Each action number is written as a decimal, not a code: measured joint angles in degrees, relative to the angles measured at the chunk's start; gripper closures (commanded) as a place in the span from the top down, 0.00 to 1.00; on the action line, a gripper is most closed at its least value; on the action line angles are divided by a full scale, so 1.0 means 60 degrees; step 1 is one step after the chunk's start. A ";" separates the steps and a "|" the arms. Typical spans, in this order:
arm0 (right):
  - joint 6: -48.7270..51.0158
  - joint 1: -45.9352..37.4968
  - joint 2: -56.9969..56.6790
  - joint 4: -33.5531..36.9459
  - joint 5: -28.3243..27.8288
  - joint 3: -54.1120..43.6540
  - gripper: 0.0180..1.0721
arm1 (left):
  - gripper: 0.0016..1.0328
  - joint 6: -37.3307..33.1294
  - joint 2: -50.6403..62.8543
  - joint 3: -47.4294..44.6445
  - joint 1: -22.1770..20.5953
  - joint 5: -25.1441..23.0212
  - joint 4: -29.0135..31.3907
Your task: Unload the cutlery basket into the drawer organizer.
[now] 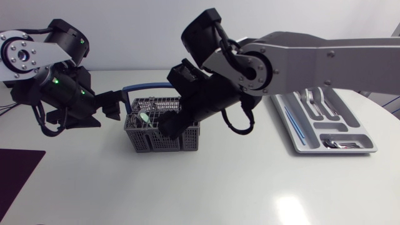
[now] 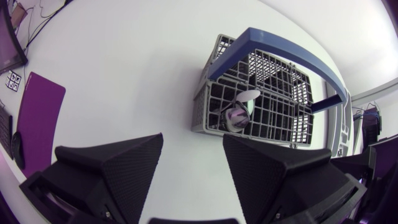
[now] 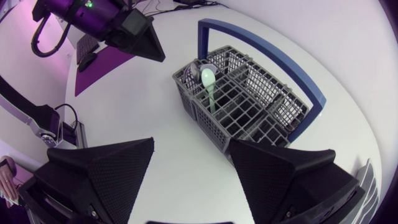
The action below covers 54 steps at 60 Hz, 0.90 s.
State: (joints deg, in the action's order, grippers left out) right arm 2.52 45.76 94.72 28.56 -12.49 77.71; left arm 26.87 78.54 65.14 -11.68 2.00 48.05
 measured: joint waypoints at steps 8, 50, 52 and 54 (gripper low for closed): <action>-0.0211 0.0109 0.0430 -0.0004 -0.0113 0.0565 0.83 | 0.67 -0.0503 -0.0175 -0.0277 0.0364 -0.0455 -0.0175; -0.1362 0.0568 0.2342 -0.0331 -0.0168 0.2295 0.82 | 0.70 -0.2572 -0.0536 -0.1206 0.1446 -0.2492 -0.0976; -0.1424 0.0608 0.2408 -0.0353 -0.0164 0.2361 0.82 | 0.70 -0.2696 -0.0550 -0.1235 0.1512 -0.2579 -0.0994; -0.1446 0.0623 0.2463 -0.0401 -0.0168 0.2401 0.81 | 0.70 -0.2805 -0.0572 -0.1264 0.1585 -0.2641 -0.1002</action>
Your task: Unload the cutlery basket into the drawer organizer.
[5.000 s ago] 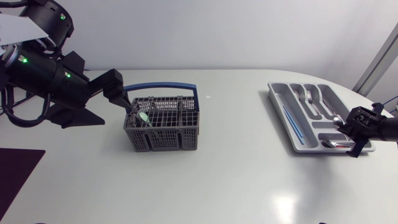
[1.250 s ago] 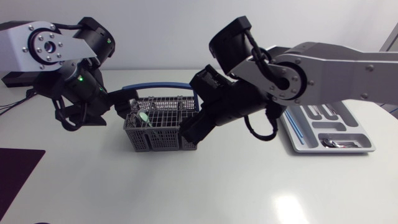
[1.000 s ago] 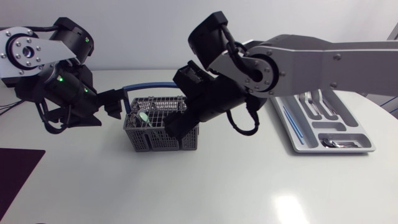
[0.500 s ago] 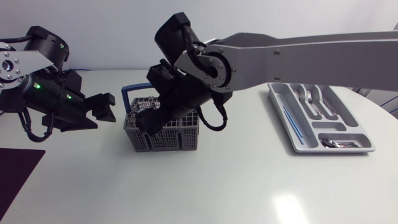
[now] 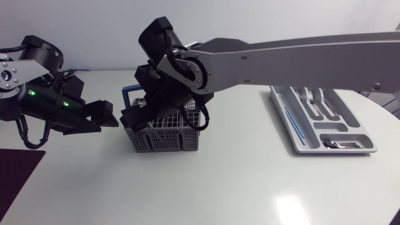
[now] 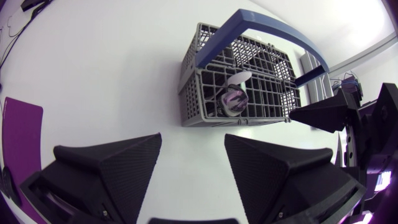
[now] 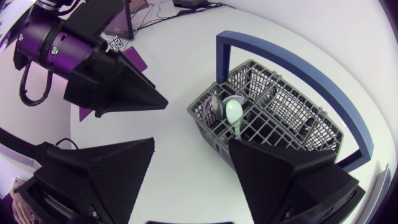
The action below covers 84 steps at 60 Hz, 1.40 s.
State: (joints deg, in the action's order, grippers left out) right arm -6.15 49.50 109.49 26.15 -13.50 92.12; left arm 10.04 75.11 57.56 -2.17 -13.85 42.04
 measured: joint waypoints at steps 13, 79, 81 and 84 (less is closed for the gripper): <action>-0.0280 0.0135 0.0259 -0.0259 0.0109 0.0098 0.78 | 0.70 -0.0780 -0.0168 -0.0175 0.0546 -0.0525 -0.0069; -0.0984 0.0514 0.1643 -0.0433 0.0976 0.1133 0.64 | 0.70 -0.2473 -0.0772 -0.1107 0.2222 -0.1504 -0.0204; -0.0984 0.0514 0.1654 -0.0495 0.0976 0.1133 0.64 | 0.70 -0.2484 -0.0772 -0.1118 0.2233 -0.1548 -0.0204; -0.0987 0.0514 0.1676 -0.0561 0.0980 0.1151 0.64 | 0.70 -0.2510 -0.0772 -0.1126 0.2233 -0.1570 -0.0204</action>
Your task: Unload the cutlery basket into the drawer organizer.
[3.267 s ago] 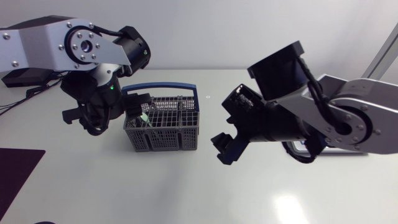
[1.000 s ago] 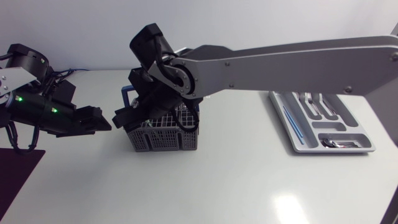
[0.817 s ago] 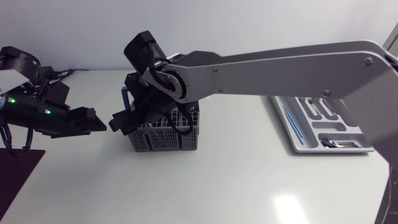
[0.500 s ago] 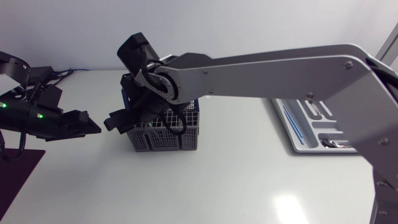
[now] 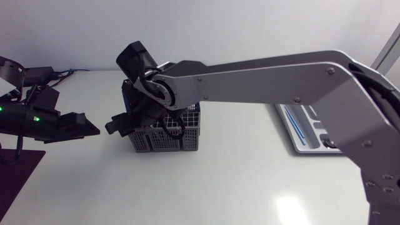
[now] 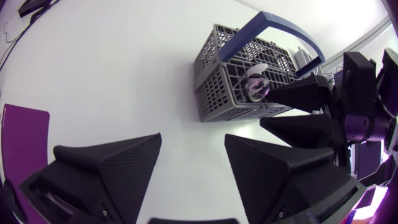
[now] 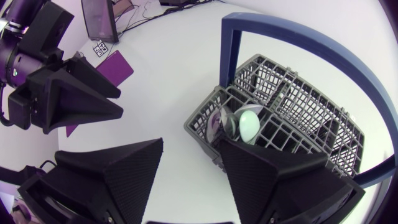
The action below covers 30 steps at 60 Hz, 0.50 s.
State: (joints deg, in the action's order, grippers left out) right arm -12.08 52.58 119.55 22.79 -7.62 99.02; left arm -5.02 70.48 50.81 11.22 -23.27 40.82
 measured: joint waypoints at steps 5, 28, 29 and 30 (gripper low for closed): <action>-0.0036 0.0011 0.0058 -0.0058 0.0004 0.0055 0.64 | 0.70 -0.0007 0.0000 -0.0036 -0.0004 -0.0018 -0.0004; -0.0106 0.0102 0.0350 -0.0521 0.0339 0.0124 0.63 | 0.70 -0.0178 0.0000 -0.0124 0.0124 -0.0084 -0.0087; -0.0109 0.0106 0.0350 -0.0601 0.0364 0.0124 0.62 | 0.70 -0.0182 0.0000 -0.0131 0.0135 -0.0087 -0.0087; -0.0127 0.0106 0.0350 -0.0645 0.0412 0.0124 0.61 | 0.70 -0.0182 0.0000 -0.0142 0.0153 -0.0087 -0.0109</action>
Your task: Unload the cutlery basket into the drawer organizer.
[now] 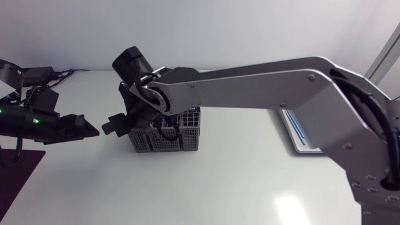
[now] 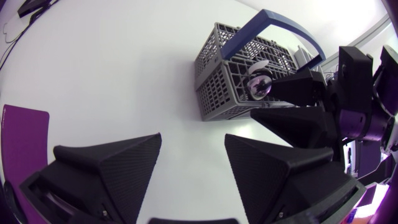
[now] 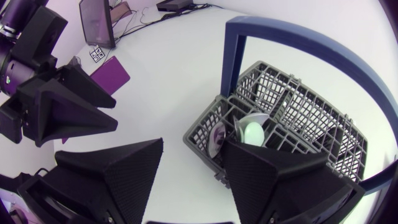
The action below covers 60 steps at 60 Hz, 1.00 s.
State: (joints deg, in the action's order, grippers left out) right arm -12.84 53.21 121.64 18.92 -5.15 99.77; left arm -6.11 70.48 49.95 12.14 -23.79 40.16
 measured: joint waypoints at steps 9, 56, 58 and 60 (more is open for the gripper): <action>-0.0051 0.0000 0.0000 -0.0230 0.0168 0.0000 0.56 | 0.70 -0.0055 0.0000 -0.0055 0.0124 -0.0044 -0.0036; -0.0124 0.0051 0.0197 -0.0492 0.0335 -0.0084 0.29 | 0.70 -0.0244 -0.0011 -0.0266 0.0280 -0.0182 -0.0113; -0.0127 0.0051 0.0197 -0.0499 0.0335 -0.0106 0.29 | 0.70 -0.0244 -0.0011 -0.0266 0.0280 -0.0182 -0.0113; -0.0146 0.0051 0.0197 -0.0514 0.0335 -0.0149 0.28 | 0.70 -0.0244 -0.0011 -0.0266 0.0280 -0.0186 -0.0113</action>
State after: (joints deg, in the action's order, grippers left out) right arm -13.72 53.52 122.83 15.84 -3.14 98.87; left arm -7.57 70.41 48.36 13.82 -24.91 39.48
